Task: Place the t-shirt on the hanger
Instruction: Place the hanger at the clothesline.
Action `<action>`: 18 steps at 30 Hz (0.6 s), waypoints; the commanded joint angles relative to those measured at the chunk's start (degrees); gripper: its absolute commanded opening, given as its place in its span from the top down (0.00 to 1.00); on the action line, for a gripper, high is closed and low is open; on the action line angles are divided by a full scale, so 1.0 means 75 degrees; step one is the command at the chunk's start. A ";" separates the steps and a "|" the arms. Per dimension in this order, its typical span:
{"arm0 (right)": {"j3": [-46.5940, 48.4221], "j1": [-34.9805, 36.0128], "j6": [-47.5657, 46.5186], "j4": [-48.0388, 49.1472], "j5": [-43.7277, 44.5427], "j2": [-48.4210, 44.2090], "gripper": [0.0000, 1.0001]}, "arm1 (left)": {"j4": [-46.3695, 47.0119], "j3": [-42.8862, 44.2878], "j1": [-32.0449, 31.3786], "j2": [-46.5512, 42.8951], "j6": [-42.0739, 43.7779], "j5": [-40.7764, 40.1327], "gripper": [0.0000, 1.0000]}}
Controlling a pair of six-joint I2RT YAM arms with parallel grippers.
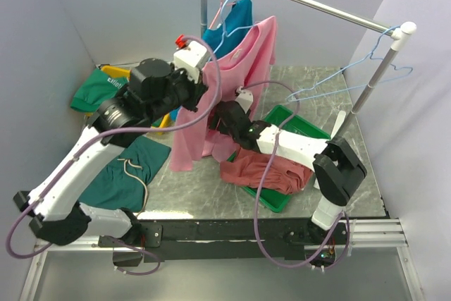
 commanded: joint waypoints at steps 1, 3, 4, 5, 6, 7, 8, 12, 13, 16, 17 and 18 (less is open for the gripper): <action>-0.0337 0.0553 -0.0206 0.0580 0.0059 -0.0658 0.24 | 0.0311 0.1118 0.0057 0.0805 -0.0071 -0.0218 0.99; -0.0593 0.0847 -0.0369 0.0755 0.0305 -0.0811 0.23 | 0.0159 0.1713 0.0080 0.1147 -0.0117 -0.0229 0.99; -0.0665 0.1150 -0.0405 0.0756 0.0398 -0.0951 0.23 | 0.0100 0.1938 0.0115 0.1485 -0.0129 -0.0218 0.99; -0.0793 0.1281 -0.0440 0.0756 0.0527 -0.1010 0.23 | 0.0042 0.2149 0.0150 0.1651 -0.0129 -0.0183 0.99; -0.0852 0.1398 -0.0464 0.0756 0.0598 -0.1115 0.23 | 0.0006 0.2534 0.0174 0.1815 -0.0153 -0.0171 0.99; -0.0888 0.1527 -0.0476 0.0756 0.0633 -0.1174 0.23 | -0.0040 0.2747 0.0232 0.2165 -0.0164 -0.0171 0.99; -0.0934 0.1725 -0.0522 0.0942 0.0645 -0.1244 0.22 | -0.0122 0.2969 0.0244 0.2354 -0.0165 -0.0159 0.99; -0.1087 0.2300 -0.0616 0.0897 0.0774 -0.1642 0.22 | -0.0298 0.3988 0.0338 0.3069 -0.0106 -0.0019 0.99; -0.1099 0.2406 -0.0628 0.0850 0.0844 -0.1702 0.22 | -0.0310 0.4118 0.0396 0.3303 -0.0094 0.0005 0.99; -0.1134 0.2898 -0.0698 0.0664 0.1101 -0.1948 0.22 | -0.0275 0.4611 0.0560 0.3690 -0.0071 0.0192 0.99; -0.1157 0.3004 -0.0687 0.0593 0.1161 -0.1995 0.22 | -0.0240 0.4716 0.0596 0.3773 -0.0059 0.0250 0.99; -0.1181 0.3202 -0.0687 0.0499 0.1208 -0.2088 0.22 | -0.0217 0.4868 0.0642 0.3866 -0.0059 0.0332 0.99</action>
